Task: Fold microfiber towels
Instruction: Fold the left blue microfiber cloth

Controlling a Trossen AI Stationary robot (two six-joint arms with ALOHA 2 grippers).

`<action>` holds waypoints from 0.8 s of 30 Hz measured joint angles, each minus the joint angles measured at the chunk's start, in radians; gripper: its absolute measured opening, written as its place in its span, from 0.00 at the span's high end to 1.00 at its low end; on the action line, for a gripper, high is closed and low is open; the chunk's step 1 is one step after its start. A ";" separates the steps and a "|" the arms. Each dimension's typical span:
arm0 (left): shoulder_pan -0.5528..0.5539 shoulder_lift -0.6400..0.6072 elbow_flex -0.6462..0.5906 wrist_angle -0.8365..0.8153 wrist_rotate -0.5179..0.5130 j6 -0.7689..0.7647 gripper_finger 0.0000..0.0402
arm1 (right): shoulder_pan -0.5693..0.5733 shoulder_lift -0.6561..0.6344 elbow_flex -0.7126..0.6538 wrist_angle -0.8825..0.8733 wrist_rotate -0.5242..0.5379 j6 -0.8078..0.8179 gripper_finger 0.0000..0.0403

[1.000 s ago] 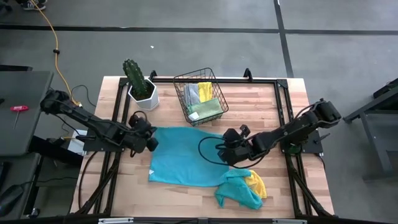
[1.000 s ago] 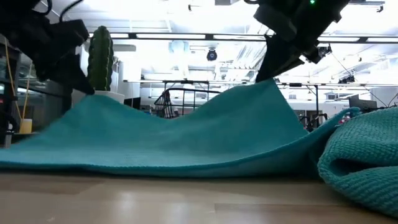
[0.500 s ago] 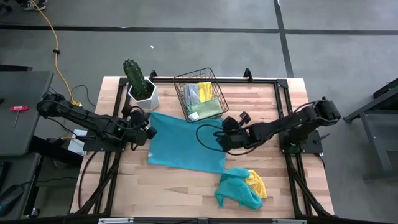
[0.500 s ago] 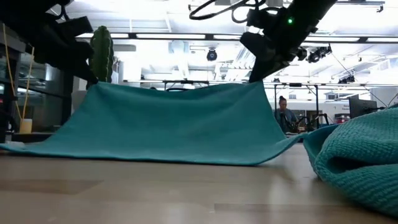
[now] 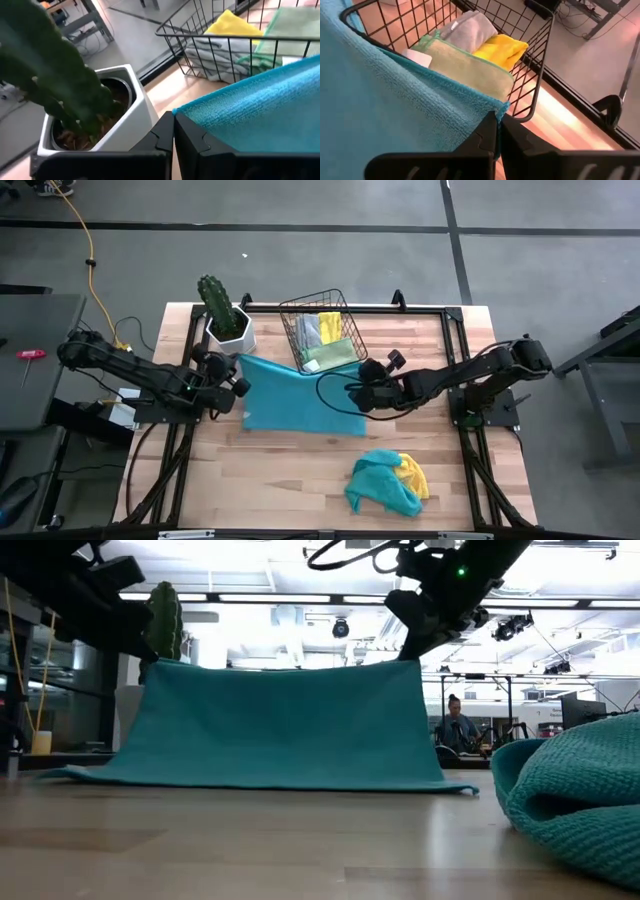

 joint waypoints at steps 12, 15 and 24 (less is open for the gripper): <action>-0.160 -0.023 0.000 -0.015 0.050 0.022 1.00 | 0.079 0.000 0.000 -0.017 -0.031 0.016 1.00; -0.236 -0.007 0.000 -0.013 0.050 0.021 1.00 | 0.138 0.000 0.000 -0.036 -0.034 0.059 1.00; -0.438 0.110 -0.001 -0.008 0.000 -0.064 1.00 | 0.299 0.001 -0.140 -0.011 0.002 0.285 1.00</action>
